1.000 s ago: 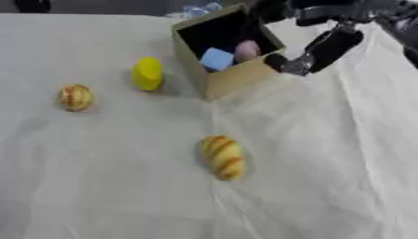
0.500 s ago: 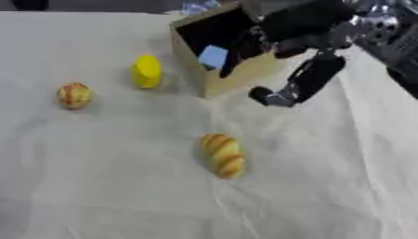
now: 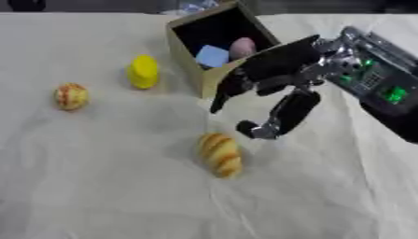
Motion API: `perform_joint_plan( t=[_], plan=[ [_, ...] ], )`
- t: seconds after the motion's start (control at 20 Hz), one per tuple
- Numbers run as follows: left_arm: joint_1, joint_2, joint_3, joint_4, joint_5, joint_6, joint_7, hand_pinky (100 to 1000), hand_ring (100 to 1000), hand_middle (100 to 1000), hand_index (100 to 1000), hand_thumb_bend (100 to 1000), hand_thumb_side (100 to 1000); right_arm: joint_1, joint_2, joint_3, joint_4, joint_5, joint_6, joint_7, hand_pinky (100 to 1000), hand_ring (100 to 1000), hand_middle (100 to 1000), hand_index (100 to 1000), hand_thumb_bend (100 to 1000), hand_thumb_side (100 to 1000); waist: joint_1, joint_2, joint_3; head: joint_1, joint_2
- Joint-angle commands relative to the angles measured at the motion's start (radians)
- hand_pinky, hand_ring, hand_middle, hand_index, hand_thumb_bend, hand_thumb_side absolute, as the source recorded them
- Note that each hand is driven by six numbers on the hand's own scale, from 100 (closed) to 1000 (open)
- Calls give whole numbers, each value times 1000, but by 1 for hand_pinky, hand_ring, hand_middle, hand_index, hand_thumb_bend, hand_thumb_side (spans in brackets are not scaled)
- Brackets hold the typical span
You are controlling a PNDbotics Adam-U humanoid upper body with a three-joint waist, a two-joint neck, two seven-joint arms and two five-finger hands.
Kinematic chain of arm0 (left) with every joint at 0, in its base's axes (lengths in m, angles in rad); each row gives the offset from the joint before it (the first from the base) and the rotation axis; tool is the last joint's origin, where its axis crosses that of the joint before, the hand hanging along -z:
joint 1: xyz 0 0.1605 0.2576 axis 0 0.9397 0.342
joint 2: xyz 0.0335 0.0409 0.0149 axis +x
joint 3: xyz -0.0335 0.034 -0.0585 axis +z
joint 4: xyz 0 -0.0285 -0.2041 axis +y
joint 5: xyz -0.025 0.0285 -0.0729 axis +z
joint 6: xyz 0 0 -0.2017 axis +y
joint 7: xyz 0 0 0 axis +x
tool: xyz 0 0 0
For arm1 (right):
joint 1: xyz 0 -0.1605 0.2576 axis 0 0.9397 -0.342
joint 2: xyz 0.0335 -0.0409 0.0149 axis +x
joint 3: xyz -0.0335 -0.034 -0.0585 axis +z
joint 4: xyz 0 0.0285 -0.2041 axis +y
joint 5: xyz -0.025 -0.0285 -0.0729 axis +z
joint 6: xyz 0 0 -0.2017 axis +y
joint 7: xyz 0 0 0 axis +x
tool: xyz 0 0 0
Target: Pick up objects on the table and place them in the box.
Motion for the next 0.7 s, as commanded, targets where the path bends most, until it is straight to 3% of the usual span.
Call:
perform_joint_plan(
  t=[0.05,0.2,0.7],
  plan=[
    [-9,21,1,-21,3,-1,-4,844,648,627,803,175,772,1,-6,-15,-5,23,-1,5,897,868,782,896,100,549,3,-20,-1,5,3],
    [-10,19,0,-21,4,-1,-5,844,648,627,803,174,773,14,-1,-18,0,53,-11,1,898,872,782,898,144,530,3,-19,-1,4,1],
    [-12,14,-1,-21,8,-1,-8,845,648,628,804,170,781,48,45,-22,41,109,-28,-32,895,859,765,889,127,537,7,-6,8,2,-3]
  ],
)
